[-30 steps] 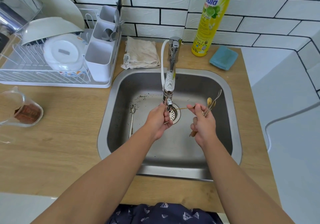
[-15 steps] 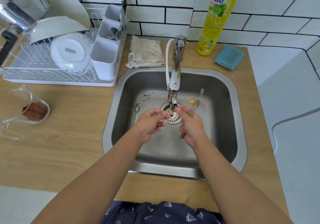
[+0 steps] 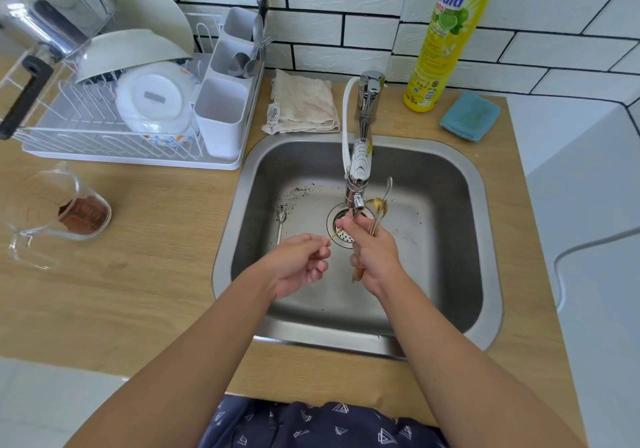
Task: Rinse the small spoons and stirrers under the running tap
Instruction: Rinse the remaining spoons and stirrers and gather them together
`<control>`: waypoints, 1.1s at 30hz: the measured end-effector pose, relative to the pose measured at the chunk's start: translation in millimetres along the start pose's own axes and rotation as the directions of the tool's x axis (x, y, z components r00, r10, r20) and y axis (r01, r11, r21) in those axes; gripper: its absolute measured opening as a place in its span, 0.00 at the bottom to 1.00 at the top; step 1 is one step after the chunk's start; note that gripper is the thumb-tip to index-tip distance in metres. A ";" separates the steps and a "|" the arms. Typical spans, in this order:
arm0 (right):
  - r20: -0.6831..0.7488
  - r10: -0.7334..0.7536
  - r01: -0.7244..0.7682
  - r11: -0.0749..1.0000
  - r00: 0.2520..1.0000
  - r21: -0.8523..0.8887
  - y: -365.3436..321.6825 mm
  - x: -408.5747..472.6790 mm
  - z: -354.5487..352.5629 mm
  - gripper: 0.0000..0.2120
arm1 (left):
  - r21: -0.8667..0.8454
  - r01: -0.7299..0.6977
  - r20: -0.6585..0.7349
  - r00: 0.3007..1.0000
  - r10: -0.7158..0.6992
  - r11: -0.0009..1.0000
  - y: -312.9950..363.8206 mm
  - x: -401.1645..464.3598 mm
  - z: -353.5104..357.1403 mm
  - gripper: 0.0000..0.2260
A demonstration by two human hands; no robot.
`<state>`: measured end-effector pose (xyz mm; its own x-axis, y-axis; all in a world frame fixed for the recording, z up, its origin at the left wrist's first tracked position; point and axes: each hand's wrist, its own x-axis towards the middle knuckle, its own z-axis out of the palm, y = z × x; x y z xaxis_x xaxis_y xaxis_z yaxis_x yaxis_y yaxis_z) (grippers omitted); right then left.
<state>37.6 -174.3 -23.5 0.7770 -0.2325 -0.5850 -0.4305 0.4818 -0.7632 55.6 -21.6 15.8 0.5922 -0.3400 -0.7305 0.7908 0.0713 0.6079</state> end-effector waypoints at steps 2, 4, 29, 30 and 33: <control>-0.041 0.002 -0.003 1.000 0.999 -0.027 -3.6 2.1 -3.1 0.08 | -0.029 -0.013 0.040 0.999 0.014 0.999 -2.9 -0.8 0.9 0.04; -0.077 0.004 -0.006 1.000 0.997 -0.024 -6.8 4.2 -5.7 0.04 | 0.124 -0.089 0.025 0.996 0.086 0.988 -5.0 -1.1 1.4 0.08; 0.018 -0.200 0.191 0.900 0.980 -0.391 4.1 5.5 11.4 0.07 | 0.838 0.002 0.062 0.993 -0.099 0.546 8.2 -14.7 -40.5 0.08; 0.034 -0.187 0.186 0.904 0.982 -0.386 3.1 5.1 10.0 0.07 | 0.844 -0.001 0.064 0.993 -0.100 0.537 8.7 -14.2 -39.8 0.08; 0.087 -0.186 0.204 0.931 0.979 -0.304 0.7 1.9 6.3 0.07 | 0.852 -0.010 0.075 0.992 -0.103 0.523 9.0 -14.9 -38.3 0.08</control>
<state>41.7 -169.0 -23.5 0.8804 -0.2441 -0.4066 -0.3816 0.1442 -0.9130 59.7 20.1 20.2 0.4942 -0.4146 -0.7641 0.2761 -0.7586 0.5902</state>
